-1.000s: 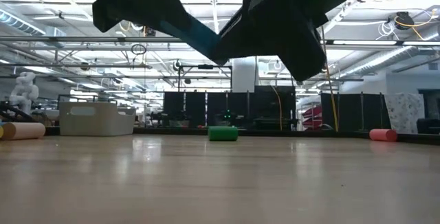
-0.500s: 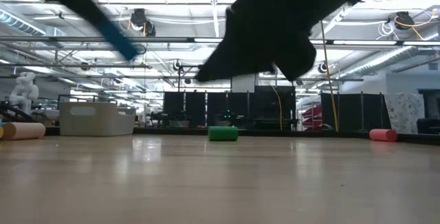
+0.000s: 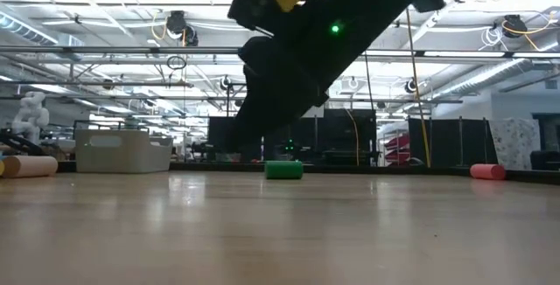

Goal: Sort blocks by size
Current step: Put the light blue rectangular block into the white bin, then put the orange cylindrical block into the blue green bin

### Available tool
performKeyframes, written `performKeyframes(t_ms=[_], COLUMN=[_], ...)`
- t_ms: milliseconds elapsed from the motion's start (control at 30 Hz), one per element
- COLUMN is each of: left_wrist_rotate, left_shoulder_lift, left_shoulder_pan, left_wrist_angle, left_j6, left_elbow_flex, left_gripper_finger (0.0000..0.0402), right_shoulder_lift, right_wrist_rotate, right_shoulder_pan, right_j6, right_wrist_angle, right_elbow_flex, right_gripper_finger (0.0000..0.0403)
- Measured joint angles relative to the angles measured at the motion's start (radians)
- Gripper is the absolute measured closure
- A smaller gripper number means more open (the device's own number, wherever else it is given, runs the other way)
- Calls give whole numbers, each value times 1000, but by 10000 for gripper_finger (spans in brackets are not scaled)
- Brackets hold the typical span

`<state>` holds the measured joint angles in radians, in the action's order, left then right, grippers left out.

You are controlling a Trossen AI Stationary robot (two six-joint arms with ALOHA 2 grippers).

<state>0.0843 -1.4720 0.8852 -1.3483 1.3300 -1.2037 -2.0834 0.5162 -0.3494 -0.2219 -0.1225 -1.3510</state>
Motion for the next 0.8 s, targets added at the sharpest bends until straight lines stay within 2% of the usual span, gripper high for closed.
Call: performKeyframes(t_ms=[233, 500, 567, 800], left_wrist_rotate=[-144, -154, -143, -101], left_shoulder_lift=[0, 0, 0, 0], left_shoulder_pan=[71, 100, 100, 84], left_wrist_angle=[34, 32, 27, -10], left_j6=[-1, 0, 0, 27], left_elbow_flex=[0, 0, 0, 0], left_gripper_finger=[337, 336, 321, 228], right_shoulder_lift=[0, 0, 0, 27], right_wrist_rotate=[-73, -105, -109, -72], right_shoulder_pan=[21, 21, 25, 102], right_j6=[-4, 6, 31, 70], right_wrist_angle=[-2, -13, -41, -250], right_elbow_flex=[0, 0, 0, 1], right_gripper_finger=[238, 238, 238, 238])
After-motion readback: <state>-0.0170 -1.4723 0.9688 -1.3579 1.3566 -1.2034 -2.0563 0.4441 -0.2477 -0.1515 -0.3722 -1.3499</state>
